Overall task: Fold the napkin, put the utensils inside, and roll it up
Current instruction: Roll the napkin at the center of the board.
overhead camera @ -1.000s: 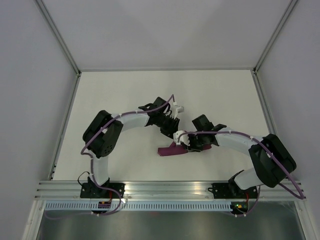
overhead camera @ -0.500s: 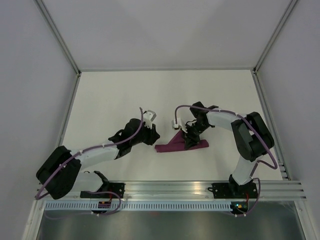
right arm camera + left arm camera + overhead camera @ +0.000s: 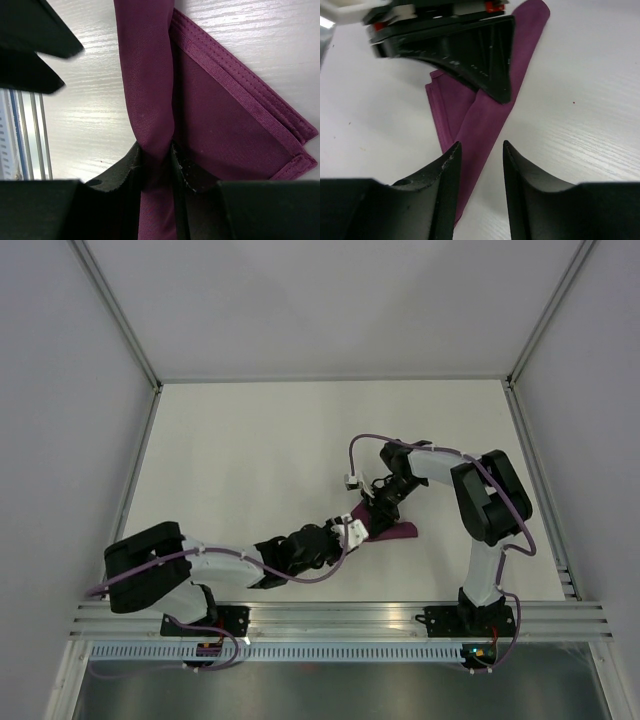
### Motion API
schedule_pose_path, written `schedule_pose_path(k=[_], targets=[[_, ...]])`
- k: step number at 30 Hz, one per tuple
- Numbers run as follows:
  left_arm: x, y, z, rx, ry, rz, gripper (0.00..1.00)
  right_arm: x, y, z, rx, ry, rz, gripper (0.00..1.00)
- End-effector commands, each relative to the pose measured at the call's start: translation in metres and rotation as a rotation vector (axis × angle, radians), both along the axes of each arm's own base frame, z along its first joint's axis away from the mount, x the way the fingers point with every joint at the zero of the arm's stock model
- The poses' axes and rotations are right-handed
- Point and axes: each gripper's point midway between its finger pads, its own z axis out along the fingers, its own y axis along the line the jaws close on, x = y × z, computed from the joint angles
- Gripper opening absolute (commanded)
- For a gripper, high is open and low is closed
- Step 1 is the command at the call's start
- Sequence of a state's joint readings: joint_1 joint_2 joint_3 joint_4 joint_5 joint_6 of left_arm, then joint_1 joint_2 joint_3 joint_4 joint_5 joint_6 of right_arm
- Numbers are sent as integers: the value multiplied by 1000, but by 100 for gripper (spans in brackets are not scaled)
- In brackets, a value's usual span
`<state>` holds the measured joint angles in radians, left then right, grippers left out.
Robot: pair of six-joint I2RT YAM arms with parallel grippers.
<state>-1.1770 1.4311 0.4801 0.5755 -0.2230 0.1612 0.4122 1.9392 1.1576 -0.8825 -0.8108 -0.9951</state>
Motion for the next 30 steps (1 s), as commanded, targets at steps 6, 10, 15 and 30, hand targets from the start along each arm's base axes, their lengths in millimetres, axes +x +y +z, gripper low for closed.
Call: schedule_pose_path(k=[6,10,15,30], targets=[[13,-38,-15,201,-278,-80,49,-17,-36,-51,-206,42,67,12],[22,-39,-29,274,-345,-74,55,-17,-37,-54,-215,47,65,12],[18,-43,-43,306,-333,-131,57,-16,-38,-56,-223,54,64,12],[-14,-35,-104,440,-5,-317,9,-17,-38,-55,-228,63,61,27]])
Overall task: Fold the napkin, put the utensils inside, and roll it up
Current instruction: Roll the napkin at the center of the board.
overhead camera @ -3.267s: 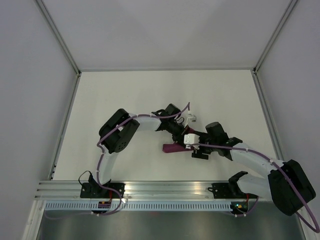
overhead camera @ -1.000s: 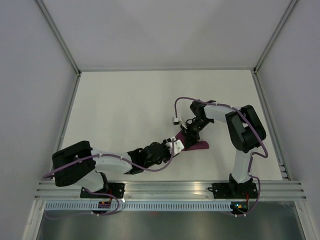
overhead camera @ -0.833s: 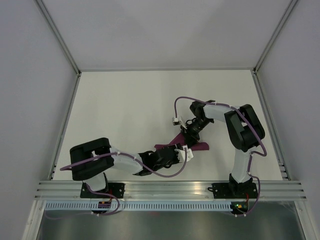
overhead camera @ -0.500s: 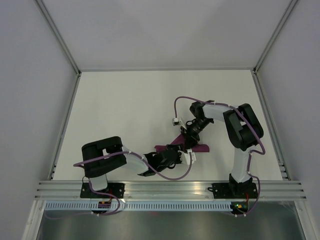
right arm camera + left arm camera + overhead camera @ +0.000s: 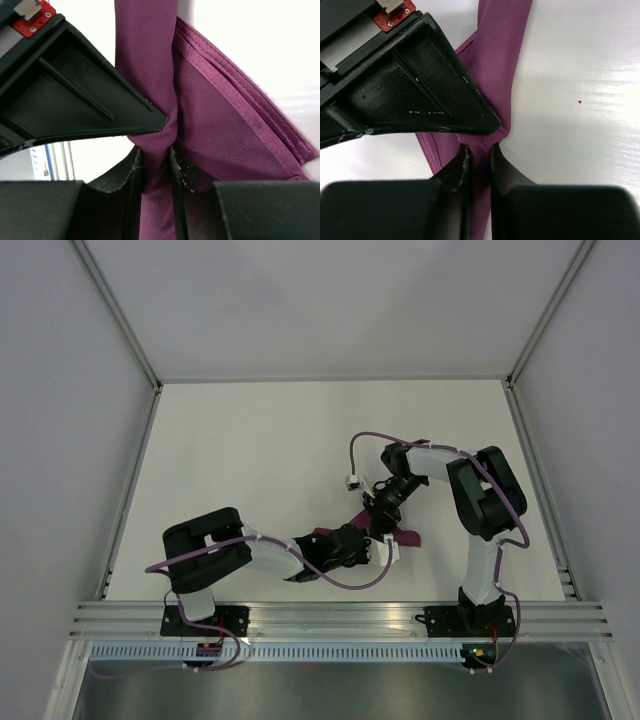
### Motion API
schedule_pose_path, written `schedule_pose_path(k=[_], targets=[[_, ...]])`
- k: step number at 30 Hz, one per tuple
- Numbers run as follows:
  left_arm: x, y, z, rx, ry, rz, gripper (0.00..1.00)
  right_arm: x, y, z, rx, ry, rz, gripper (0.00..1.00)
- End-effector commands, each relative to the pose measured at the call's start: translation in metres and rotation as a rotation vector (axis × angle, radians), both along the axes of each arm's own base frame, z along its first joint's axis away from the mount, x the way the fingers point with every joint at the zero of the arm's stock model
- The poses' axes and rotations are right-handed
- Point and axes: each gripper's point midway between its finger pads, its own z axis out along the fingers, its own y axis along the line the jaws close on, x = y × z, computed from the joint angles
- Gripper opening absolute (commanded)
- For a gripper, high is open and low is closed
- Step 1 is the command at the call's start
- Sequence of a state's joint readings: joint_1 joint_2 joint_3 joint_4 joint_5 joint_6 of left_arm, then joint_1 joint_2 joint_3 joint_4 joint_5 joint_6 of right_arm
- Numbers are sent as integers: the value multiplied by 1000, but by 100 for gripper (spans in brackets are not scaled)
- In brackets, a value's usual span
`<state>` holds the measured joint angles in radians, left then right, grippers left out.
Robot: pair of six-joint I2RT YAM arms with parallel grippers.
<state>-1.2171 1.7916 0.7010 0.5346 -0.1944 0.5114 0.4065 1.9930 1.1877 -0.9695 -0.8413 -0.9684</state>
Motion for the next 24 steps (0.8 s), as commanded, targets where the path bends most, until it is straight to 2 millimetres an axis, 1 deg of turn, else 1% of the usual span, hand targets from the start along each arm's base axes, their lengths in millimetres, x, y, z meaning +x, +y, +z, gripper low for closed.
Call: schedule_pose_path(k=[1,3,4,5,6,8,9,10,11,13,16,17,19,20,24], targets=[[-25,12,-45,132,191,-59,6,-3,-36,-53,-193,-66,101,31],[-29,16,-51,150,237,-68,2,-3,-35,-52,-192,-70,100,38],[-30,15,-50,146,253,-65,2,-1,-34,-50,-190,-78,96,45],[-35,15,-53,146,287,-84,2,0,-34,-49,-189,-82,94,48],[-36,17,-54,150,311,-74,2,1,-34,-47,-185,-87,91,53],[-39,18,-57,147,359,-76,2,7,-30,-39,-175,-110,77,58],[-39,18,-57,142,370,-72,2,9,-30,-38,-173,-113,71,60],[-40,19,-59,151,384,-66,2,12,-28,-32,-167,-123,63,61],[-43,20,-60,151,407,-73,2,20,-27,-27,-162,-136,42,62],[-41,21,-61,147,432,-59,2,29,-25,-16,-149,-157,12,65],[-40,22,-61,137,455,-51,2,51,-25,3,-135,-201,-61,67],[-41,21,-61,131,471,-56,2,59,-28,7,-134,-207,-97,68],[-38,22,-61,123,494,-42,2,68,-31,18,-127,-215,-143,69],[-40,23,-64,130,514,-43,2,77,-35,23,-121,-228,-173,70],[-38,23,-66,126,557,-34,2,94,-43,41,-93,-253,-253,74]])
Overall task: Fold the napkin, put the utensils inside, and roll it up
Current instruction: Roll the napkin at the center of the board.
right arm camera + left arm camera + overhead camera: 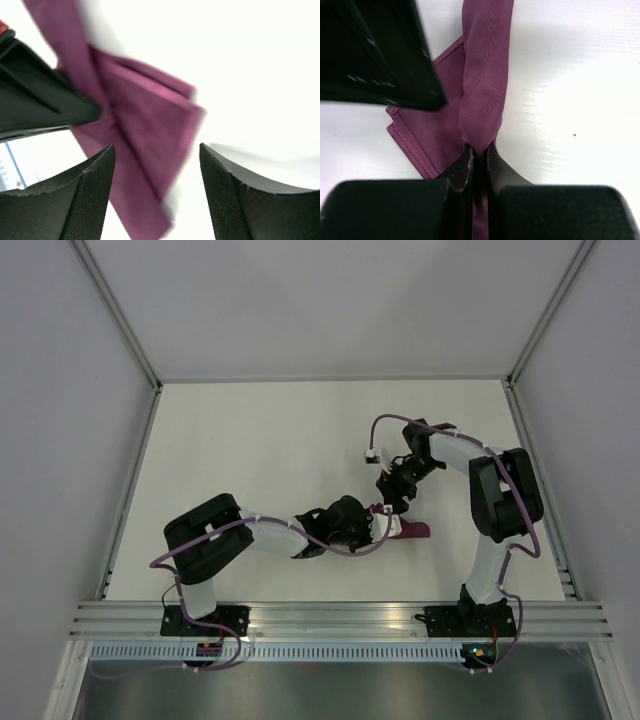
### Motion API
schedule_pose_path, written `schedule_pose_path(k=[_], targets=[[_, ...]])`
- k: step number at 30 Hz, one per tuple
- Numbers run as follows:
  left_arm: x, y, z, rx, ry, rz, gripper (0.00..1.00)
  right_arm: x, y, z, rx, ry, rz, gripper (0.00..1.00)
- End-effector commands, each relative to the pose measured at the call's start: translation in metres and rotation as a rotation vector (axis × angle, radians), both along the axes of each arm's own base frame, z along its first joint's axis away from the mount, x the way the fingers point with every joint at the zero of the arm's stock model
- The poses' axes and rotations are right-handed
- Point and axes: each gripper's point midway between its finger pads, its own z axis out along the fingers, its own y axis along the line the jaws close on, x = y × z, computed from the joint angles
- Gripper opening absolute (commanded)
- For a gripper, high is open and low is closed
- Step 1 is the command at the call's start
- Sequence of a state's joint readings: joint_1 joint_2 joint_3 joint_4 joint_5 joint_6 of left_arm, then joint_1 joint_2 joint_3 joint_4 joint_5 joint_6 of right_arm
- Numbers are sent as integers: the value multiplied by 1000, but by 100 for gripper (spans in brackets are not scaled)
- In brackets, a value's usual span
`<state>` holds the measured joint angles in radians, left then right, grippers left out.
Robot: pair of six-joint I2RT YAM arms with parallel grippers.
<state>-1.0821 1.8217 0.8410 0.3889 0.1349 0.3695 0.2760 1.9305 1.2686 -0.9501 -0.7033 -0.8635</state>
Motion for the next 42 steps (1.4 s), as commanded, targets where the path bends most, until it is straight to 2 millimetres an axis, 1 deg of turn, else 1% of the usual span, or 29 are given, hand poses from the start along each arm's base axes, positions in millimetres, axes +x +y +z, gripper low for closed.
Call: schedule_pose_path(k=[1,4,5,6,8,9,11,12,13,14,15,16,17,18,19,20,21,22,24,25,26,27,28,30,32,33,35,36,42], targets=[[-46,45,-71,225,280,-17,2,36,-8,26,16,-129,-79,74],[-46,47,-75,232,341,0,2,47,-15,42,47,-168,-134,74],[-45,46,-74,221,378,4,2,48,-14,49,74,-173,-142,74],[-46,50,-79,236,407,11,2,49,-17,60,90,-196,-152,74],[-46,49,-79,223,452,19,2,50,-23,71,128,-218,-184,74],[-48,52,-84,237,479,21,2,52,-26,84,146,-269,-191,74],[-49,53,-84,233,523,23,2,47,-33,89,159,-299,-217,74],[-46,51,-83,229,539,35,2,51,-35,105,177,-380,-223,74],[-48,54,-87,246,562,42,2,44,-39,102,177,-385,-239,74],[-47,54,-87,243,585,44,2,40,-40,117,189,-445,-242,75],[-46,54,-88,245,598,50,2,40,-42,121,194,-492,-236,75],[-48,58,-93,264,619,56,2,28,-44,113,190,-491,-231,75],[-45,56,-93,255,634,60,2,22,-44,114,193,-517,-225,76],[-48,61,-96,273,659,66,2,18,-45,126,206,-604,-205,77],[-48,61,-98,277,674,71,2,4,-46,113,203,-594,-199,79],[-49,61,-100,283,700,70,2,-3,-46,121,211,-651,-191,81],[-49,62,-102,290,710,72,2,-5,-47,119,207,-698,-169,82],[-50,62,-102,291,724,67,2,-17,-49,99,171,-685,-156,82],[-51,63,-105,304,751,71,2,-19,-48,93,135,-762,-136,83],[-52,63,-105,306,765,69,2,-32,-42,76,120,-747,-91,83],[-51,64,-105,310,779,73,2,-31,-46,69,67,-774,-91,83],[-51,64,-104,313,790,75,2,-28,-42,66,61,-810,-77,83],[-50,64,-104,312,796,77,2,-37,-36,52,48,-801,-40,83],[-50,65,-102,316,825,81,2,-32,-35,45,9,-841,-22,83],[-48,65,-100,312,844,85,2,-39,-29,29,-9,-833,23,83],[-48,65,-101,314,849,88,2,-35,-28,28,-25,-858,23,83],[-49,66,-100,319,869,89,2,-40,-23,18,-38,-850,55,83],[-49,66,-100,321,874,88,2,-36,-22,17,-54,-876,53,83],[-52,66,-98,323,897,91,2,-42,-11,-1,-78,-873,110,81]])
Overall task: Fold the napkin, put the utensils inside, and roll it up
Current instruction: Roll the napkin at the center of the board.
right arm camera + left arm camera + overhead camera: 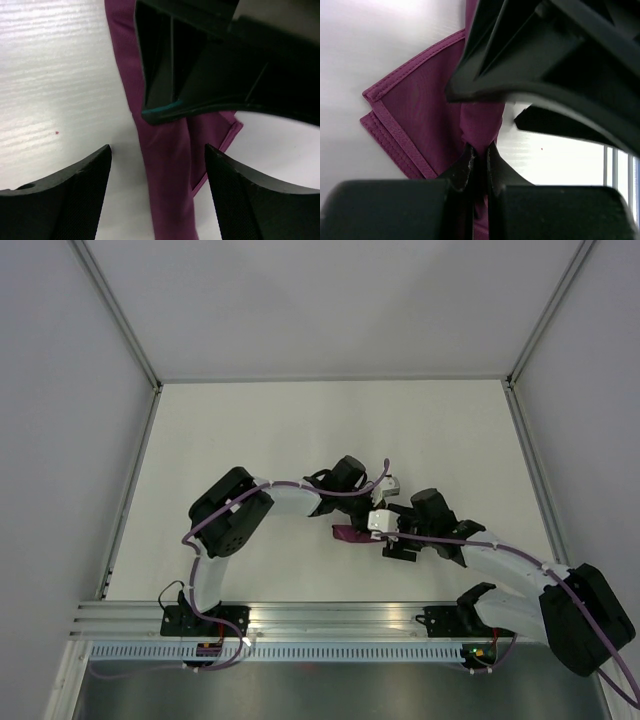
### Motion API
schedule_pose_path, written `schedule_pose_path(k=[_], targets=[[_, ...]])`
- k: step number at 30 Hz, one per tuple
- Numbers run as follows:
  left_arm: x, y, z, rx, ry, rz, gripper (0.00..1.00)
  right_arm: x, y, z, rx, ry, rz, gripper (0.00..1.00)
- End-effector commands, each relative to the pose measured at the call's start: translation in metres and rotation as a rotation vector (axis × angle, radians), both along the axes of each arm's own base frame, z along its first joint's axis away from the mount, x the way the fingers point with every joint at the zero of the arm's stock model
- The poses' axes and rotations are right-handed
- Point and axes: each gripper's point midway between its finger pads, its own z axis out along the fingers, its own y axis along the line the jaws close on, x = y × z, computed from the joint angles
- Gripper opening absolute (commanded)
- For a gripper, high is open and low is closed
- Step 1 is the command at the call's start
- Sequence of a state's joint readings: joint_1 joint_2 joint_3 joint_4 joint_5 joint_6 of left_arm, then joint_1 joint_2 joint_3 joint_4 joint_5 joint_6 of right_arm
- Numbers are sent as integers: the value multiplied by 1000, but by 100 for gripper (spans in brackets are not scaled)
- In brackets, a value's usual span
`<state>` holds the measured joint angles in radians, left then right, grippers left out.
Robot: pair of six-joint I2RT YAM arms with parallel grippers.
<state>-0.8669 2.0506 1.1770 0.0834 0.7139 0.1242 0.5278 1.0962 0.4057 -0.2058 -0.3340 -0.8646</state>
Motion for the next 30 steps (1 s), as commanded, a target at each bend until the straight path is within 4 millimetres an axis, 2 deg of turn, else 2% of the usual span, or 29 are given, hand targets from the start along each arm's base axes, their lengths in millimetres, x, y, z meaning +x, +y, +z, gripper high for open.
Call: schedule_pose_path(k=[1,4,6,7,9,11,13,18,20,21,25,29,30], targets=[[-61,83,-90,417,285,41,2,15,4,1,-23,-80,-10,80],[-61,81,-87,408,295,41,2,13,5,-8,-45,-60,1,71],[-60,80,-86,404,299,45,7,12,5,-10,-53,-46,2,62],[-60,78,-84,398,301,46,11,11,5,-10,-49,-43,6,51],[-58,75,-79,383,297,50,15,10,5,-10,-60,-27,10,40],[-55,73,-73,365,305,63,23,7,4,-14,-78,-1,17,29],[-49,69,-64,324,316,85,30,6,3,-16,-92,21,23,23],[-34,58,-40,201,323,144,35,1,7,-20,-99,77,44,19],[-32,61,-28,172,333,174,36,0,7,-26,-114,109,49,18],[-25,55,-20,124,300,179,37,2,10,-24,-110,113,54,17],[-15,57,4,58,266,221,39,1,15,-30,-122,171,70,16],[-4,59,19,-4,236,271,40,4,21,-31,-133,224,89,15],[-3,64,18,-7,241,295,40,2,21,-36,-146,251,95,14]])
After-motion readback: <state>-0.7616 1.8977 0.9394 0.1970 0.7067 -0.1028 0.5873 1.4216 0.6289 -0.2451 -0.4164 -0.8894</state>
